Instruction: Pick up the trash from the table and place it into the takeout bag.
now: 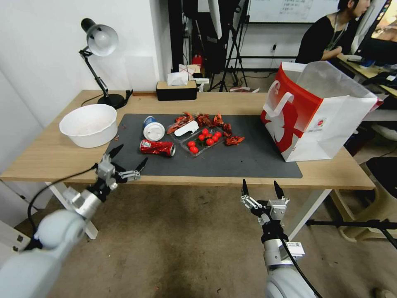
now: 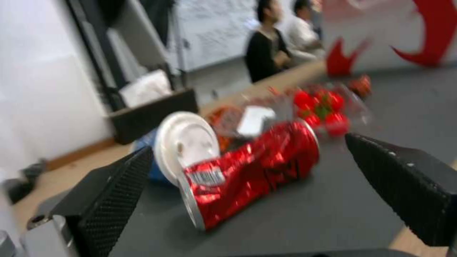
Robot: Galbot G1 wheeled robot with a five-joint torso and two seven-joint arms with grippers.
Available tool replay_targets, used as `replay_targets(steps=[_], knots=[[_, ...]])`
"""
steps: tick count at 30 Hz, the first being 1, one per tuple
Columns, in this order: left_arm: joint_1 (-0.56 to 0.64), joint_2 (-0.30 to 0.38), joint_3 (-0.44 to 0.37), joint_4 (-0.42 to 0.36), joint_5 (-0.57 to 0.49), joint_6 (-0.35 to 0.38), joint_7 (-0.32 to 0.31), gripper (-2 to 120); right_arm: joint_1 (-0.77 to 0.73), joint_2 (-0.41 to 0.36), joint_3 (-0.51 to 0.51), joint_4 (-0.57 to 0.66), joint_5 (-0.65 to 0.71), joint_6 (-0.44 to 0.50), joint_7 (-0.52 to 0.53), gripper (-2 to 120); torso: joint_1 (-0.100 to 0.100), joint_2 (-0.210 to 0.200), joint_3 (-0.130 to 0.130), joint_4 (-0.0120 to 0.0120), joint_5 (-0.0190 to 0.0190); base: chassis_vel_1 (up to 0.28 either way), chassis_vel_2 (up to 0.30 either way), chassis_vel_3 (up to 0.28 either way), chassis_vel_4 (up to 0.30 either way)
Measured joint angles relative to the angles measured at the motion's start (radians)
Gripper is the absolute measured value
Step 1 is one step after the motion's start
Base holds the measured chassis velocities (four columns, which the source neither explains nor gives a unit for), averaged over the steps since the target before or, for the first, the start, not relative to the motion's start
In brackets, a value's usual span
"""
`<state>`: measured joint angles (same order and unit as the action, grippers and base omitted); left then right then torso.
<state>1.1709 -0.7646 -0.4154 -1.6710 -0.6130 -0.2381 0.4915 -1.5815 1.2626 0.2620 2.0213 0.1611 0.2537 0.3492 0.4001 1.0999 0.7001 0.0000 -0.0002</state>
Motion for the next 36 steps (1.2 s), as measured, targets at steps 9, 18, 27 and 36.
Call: replay_targets(steps=[9,18,27,36], knots=[[-0.226,0.081,0.142,0.146,-0.016,0.061,0.16,100,0.004,0.003,0.001,-0.006,-0.001,0.0,0.001,100,0.0,0.0,0.0,-0.0001,0.0001,0.0,0.0,0.0,0.0],[-0.435,0.09,0.295,0.264,-0.01,0.097,0.245,100,0.008,0.005,0.002,-0.009,-0.001,0.0,0.002,100,0.0,0.0,0.0,-0.0001,0.0,0.0,0.0,0.0,0.0],[-0.565,0.07,0.418,0.367,0.012,0.122,0.305,100,0.009,0.012,0.006,-0.012,-0.001,0.0,0.003,100,0.0,0.0,0.0,-0.0002,0.0001,0.0,0.0,0.0,0.0],[-0.672,0.057,0.514,0.454,0.023,0.123,0.33,100,0.017,0.016,0.008,-0.018,-0.001,-0.001,0.004,100,0.0,0.0,0.0,-0.0002,0.0003,0.0,0.0,0.0,0.0]])
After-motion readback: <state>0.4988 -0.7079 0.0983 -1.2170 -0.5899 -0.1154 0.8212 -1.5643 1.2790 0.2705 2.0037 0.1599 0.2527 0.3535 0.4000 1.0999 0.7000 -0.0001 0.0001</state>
